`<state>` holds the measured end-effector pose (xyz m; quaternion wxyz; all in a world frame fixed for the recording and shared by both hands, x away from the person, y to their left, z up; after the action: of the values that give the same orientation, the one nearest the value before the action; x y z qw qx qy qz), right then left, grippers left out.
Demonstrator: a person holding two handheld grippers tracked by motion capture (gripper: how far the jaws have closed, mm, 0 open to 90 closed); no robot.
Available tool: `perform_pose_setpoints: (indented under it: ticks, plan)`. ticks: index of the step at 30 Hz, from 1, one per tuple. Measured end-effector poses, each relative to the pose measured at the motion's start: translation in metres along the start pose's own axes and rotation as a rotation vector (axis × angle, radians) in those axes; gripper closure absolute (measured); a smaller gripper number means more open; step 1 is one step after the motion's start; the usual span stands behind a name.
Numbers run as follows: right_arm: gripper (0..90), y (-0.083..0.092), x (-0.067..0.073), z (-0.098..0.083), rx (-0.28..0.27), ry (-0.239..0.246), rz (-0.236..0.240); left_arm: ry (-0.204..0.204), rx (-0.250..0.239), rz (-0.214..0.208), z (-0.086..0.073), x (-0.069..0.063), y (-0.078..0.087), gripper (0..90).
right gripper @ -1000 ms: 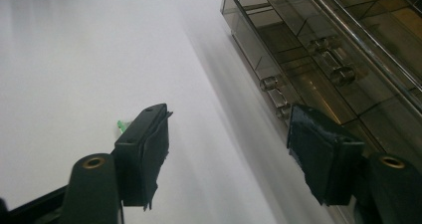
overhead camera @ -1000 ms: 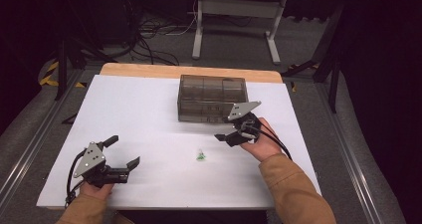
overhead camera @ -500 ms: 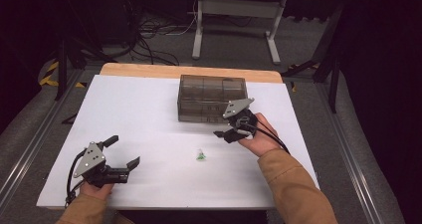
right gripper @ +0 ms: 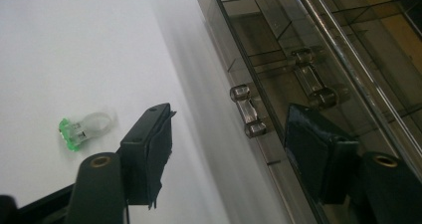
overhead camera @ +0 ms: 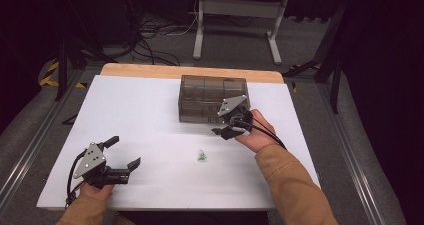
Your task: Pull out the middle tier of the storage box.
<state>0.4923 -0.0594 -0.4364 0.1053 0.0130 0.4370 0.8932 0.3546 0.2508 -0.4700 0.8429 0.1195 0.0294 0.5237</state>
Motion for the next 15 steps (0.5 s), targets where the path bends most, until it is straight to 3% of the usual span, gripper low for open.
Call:
perform_pose_setpoints:
  ticks: [1, 14, 15]
  plan:
    - [36.6, -0.003, -0.003, 0.0, 0.026, 0.018, -0.005, -0.002, 0.002, -0.002, 0.0, 0.0, 0.0, 0.9]
    - [40.4, -0.017, -0.015, -0.005, 0.05, 0.015, -0.021, 0.0, 0.001, -0.002, 0.0, -0.001, 0.0, 0.9]
    - [41.0, -0.019, -0.015, -0.005, 0.051, -0.005, -0.031, 0.001, 0.0, -0.003, 0.0, -0.001, 0.0, 0.9]
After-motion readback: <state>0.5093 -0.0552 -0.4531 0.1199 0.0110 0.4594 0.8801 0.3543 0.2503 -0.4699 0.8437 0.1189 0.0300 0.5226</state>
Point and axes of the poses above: each handheld gripper's, and its own axes: y roughly backward along the jaws, z roughly out of its top, x roughly to its left, the point moved 7 cm from there along -y, roughly forward along the jaws, and after that the axes turned 12 degrees about z, right-handed, at the moved point
